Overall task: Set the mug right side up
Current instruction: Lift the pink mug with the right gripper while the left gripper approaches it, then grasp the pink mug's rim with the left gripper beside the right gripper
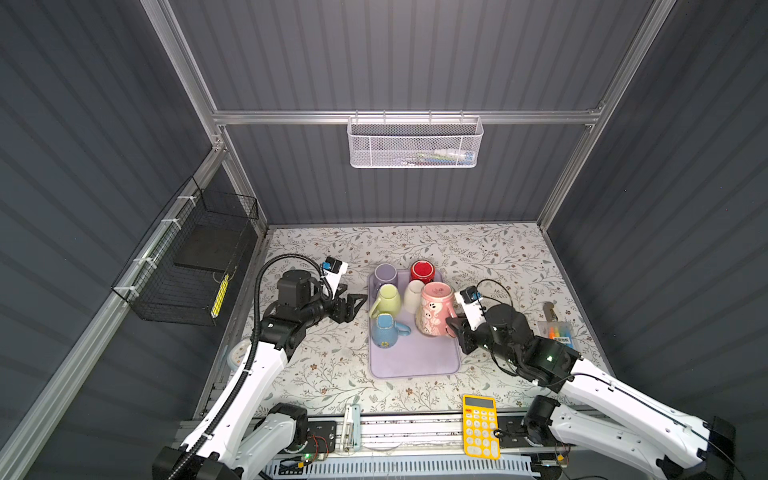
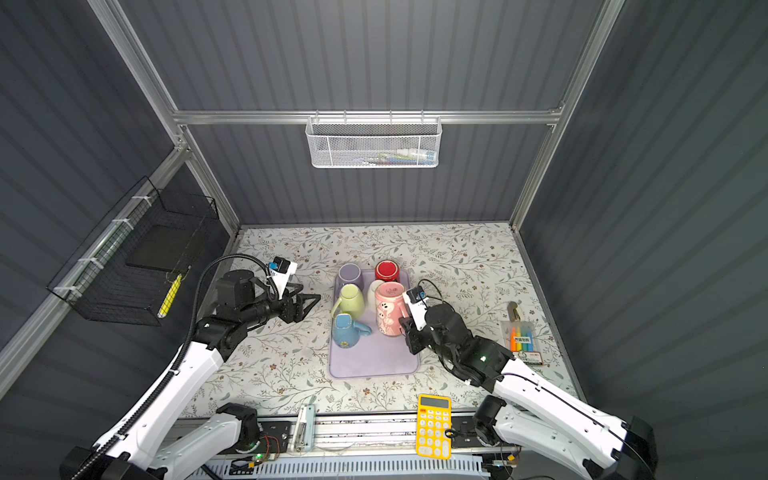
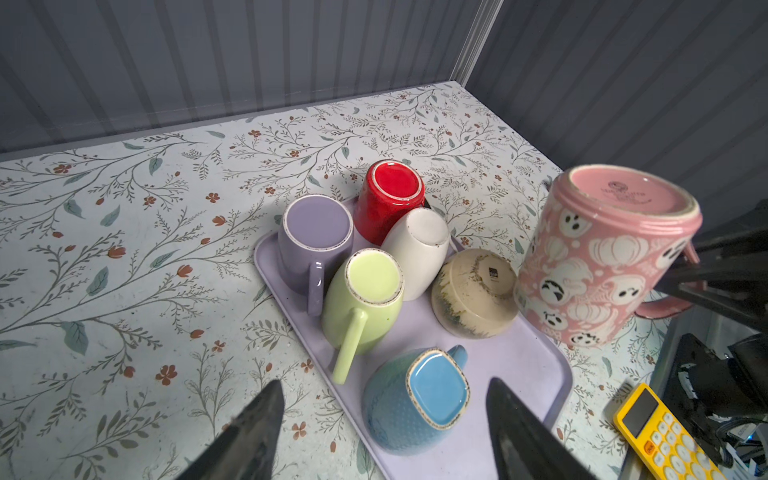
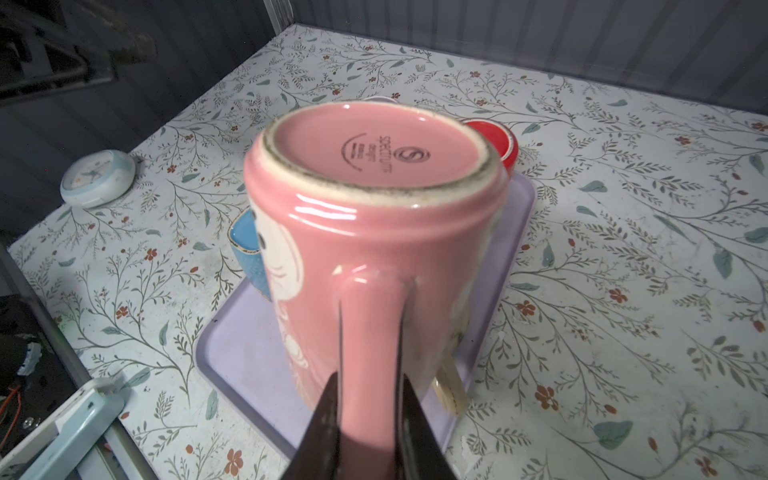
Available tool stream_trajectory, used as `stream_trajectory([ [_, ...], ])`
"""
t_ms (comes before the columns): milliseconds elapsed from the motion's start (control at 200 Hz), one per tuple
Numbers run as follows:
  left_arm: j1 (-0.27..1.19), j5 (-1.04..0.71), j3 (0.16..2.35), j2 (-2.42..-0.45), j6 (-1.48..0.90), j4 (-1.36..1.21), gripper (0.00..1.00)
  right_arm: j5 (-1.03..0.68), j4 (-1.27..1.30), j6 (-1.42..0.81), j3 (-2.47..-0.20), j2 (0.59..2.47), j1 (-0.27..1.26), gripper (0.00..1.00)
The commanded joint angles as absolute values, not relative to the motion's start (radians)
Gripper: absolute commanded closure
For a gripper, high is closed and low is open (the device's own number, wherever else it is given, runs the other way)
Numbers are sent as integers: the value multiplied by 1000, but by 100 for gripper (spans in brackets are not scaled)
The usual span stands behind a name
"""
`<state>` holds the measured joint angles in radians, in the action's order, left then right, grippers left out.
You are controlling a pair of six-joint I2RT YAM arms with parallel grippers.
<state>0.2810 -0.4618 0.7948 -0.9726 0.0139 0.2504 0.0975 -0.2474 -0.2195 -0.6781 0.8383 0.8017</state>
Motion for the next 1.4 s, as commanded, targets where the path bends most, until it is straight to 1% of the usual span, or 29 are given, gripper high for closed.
stream_trajectory([
  [0, 299, -471, 829, -957, -2, 239, 24, 1, -60, -212, -761, 836, 748, 100],
  [270, 366, -431, 843, -985, 7, 208, 24, -126, 56, -240, -808, 892, 635, 100],
  [520, 469, -364, 865, -1051, 29, 176, 24, -232, 132, -327, -851, 939, 545, 100],
  [785, 525, -344, 882, -1119, 42, 103, 24, -325, 226, -442, -865, 957, 445, 100],
  [805, 528, -342, 883, -1122, 43, 97, 24, -364, 233, -450, -865, 958, 440, 100],
  [896, 544, -337, 889, -1142, 49, 65, 24, -396, 270, -495, -860, 962, 413, 100],
  [1031, 564, -337, 882, -1169, 54, -28, 24, -447, 340, -553, -834, 967, 390, 100],
  [1296, 587, -337, 866, -1261, 3, -365, 24, -503, 456, -679, -810, 985, 359, 100],
  [1396, 604, -337, 884, -1297, 3, -443, 24, -512, 485, -714, -803, 993, 354, 100],
])
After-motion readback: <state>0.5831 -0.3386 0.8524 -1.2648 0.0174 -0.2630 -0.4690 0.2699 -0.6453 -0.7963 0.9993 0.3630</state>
